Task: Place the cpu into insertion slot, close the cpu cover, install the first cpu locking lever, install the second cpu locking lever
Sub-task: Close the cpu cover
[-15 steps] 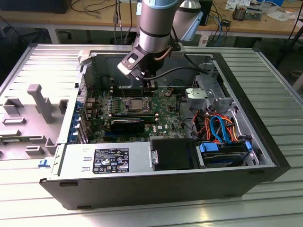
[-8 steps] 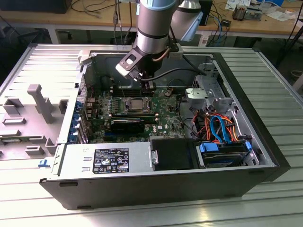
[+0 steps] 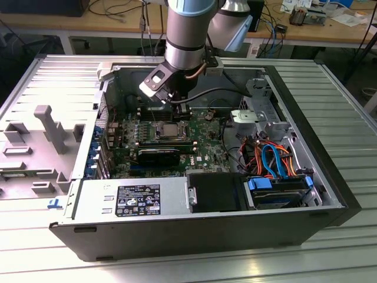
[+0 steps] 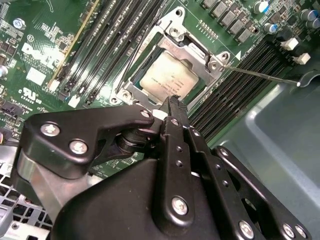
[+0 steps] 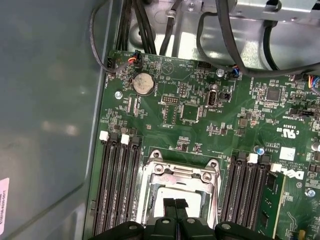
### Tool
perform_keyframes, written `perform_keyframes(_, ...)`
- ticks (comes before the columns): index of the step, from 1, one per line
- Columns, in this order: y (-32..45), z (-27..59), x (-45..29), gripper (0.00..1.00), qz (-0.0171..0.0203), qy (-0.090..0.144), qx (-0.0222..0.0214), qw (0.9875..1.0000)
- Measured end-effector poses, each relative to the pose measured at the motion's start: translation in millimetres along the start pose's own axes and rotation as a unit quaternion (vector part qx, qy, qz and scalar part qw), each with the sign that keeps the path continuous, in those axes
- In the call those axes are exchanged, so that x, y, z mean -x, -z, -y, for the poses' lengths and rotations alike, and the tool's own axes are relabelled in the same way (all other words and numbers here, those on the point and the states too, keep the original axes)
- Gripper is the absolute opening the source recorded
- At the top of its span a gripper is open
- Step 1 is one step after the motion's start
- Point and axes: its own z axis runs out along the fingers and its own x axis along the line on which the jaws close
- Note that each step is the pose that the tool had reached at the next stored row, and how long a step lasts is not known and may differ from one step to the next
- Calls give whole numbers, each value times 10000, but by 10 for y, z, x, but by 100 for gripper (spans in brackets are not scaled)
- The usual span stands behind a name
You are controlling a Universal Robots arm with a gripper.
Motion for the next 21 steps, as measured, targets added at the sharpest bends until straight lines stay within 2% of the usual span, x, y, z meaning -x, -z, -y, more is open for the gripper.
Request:
perform_keyframes(10, -28, 12, 2, 11, -2, 1, 0, 10000)
perform_keyframes(21, -92, 21, 8, 11, -4, -1, 0, 10000)
